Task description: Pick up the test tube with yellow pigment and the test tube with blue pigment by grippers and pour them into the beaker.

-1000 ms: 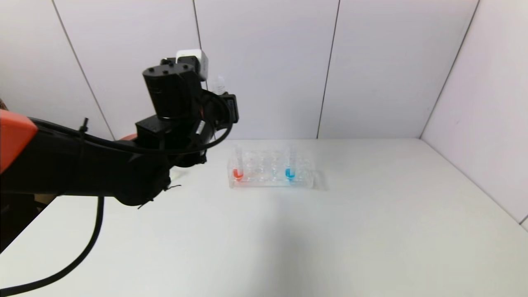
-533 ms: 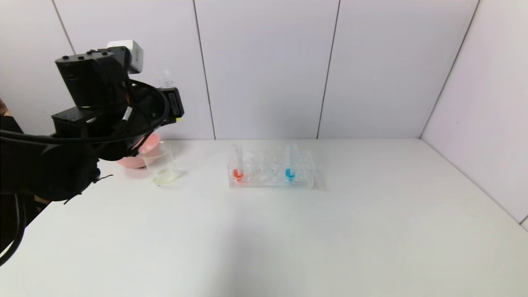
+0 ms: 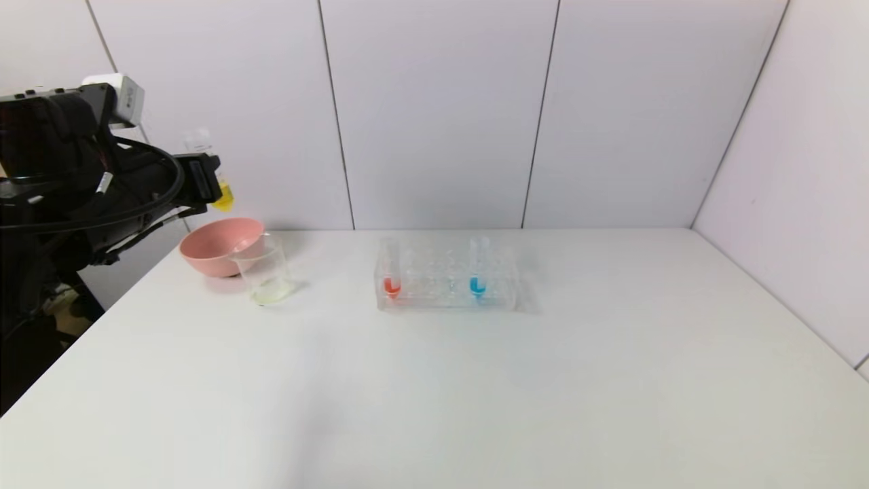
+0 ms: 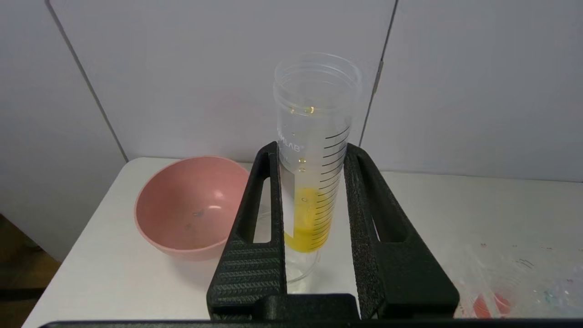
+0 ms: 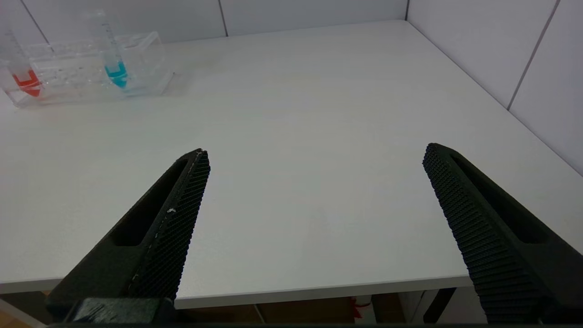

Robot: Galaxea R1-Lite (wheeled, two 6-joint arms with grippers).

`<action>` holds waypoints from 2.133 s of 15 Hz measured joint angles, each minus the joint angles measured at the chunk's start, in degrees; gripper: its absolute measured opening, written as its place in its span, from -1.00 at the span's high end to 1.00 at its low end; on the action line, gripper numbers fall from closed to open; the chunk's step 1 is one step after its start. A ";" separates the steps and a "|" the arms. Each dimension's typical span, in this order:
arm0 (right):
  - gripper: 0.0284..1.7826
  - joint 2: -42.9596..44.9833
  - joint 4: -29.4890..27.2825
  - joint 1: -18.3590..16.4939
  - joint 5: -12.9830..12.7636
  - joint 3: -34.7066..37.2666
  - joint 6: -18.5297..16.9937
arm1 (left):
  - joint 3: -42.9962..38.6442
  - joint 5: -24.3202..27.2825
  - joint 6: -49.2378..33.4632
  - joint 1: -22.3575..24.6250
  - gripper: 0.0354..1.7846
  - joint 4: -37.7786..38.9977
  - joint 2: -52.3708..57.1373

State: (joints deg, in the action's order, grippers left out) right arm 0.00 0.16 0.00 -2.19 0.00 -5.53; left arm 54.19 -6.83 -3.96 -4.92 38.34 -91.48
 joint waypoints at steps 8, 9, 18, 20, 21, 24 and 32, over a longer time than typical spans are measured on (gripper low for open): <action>-0.92 0.00 0.00 0.00 0.00 0.00 -0.02 | -0.15 11.57 0.20 11.03 0.56 -3.62 -0.11; -0.92 0.00 0.00 0.00 0.00 0.00 0.00 | -0.09 11.70 0.20 11.51 0.56 -3.54 -0.44; -0.92 0.00 0.00 0.00 0.00 0.00 -0.02 | 0.77 15.36 1.82 15.03 0.56 -3.91 -1.60; -0.92 0.00 0.00 0.00 0.00 0.00 -0.05 | 1.27 15.77 3.02 15.66 0.56 -3.95 -1.93; -0.92 0.00 0.00 0.00 0.00 0.00 -0.02 | 1.27 16.49 3.17 16.01 0.56 -4.02 -2.04; -0.92 0.00 0.00 0.00 0.00 0.00 0.00 | 1.16 18.92 5.39 17.32 0.56 -5.49 -2.27; -0.92 0.00 0.00 0.00 0.00 0.00 -0.05 | 1.27 22.39 10.70 17.90 0.56 -5.13 -4.85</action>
State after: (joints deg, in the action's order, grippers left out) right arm 0.00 0.16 0.00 -2.19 0.00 -5.58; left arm 55.45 15.57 6.74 12.97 33.21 -96.33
